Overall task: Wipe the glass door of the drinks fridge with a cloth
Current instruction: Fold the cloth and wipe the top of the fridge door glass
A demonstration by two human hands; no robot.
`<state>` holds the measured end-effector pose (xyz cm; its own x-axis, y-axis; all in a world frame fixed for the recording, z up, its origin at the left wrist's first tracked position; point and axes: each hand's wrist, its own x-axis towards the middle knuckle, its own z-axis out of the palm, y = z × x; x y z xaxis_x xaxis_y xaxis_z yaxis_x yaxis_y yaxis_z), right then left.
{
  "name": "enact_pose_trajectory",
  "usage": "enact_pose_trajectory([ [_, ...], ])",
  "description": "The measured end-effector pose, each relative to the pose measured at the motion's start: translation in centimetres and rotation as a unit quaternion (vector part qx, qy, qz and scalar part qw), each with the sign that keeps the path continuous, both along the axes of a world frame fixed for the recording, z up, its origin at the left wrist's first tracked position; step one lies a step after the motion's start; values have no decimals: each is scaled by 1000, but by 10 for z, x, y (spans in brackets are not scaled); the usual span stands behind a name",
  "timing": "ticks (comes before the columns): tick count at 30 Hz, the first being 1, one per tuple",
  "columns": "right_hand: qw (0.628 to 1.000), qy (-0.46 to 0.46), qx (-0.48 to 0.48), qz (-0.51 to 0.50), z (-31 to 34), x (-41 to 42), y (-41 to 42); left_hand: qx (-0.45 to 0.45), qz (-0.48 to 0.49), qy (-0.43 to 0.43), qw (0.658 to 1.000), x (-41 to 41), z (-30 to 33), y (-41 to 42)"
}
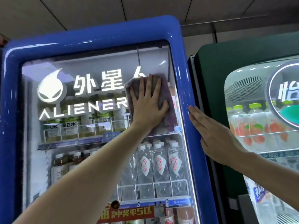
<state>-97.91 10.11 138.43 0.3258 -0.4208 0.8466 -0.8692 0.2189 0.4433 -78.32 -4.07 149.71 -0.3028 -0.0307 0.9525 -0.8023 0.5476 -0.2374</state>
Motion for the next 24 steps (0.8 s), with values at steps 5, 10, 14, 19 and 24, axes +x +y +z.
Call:
enact_pose_trajectory([
  [5, 999, -24, 25, 29, -3, -1, -2, -4, 8, -5, 1000, -15, 12, 5],
  [10, 990, -88, 31, 109, -3, 5, 0, -37, 9, -74, 997, -20, -13, 9],
  [14, 985, -114, 36, 128, -2, 7, 3, -28, -1, -83, 996, -21, -52, 11],
  [19, 972, -164, 54, 160, -1, 16, 8, -17, -19, -83, 996, -22, -117, 13],
  [24, 968, -191, 51, 158, -4, 22, 5, 20, -35, -70, 997, -28, -180, 17],
])
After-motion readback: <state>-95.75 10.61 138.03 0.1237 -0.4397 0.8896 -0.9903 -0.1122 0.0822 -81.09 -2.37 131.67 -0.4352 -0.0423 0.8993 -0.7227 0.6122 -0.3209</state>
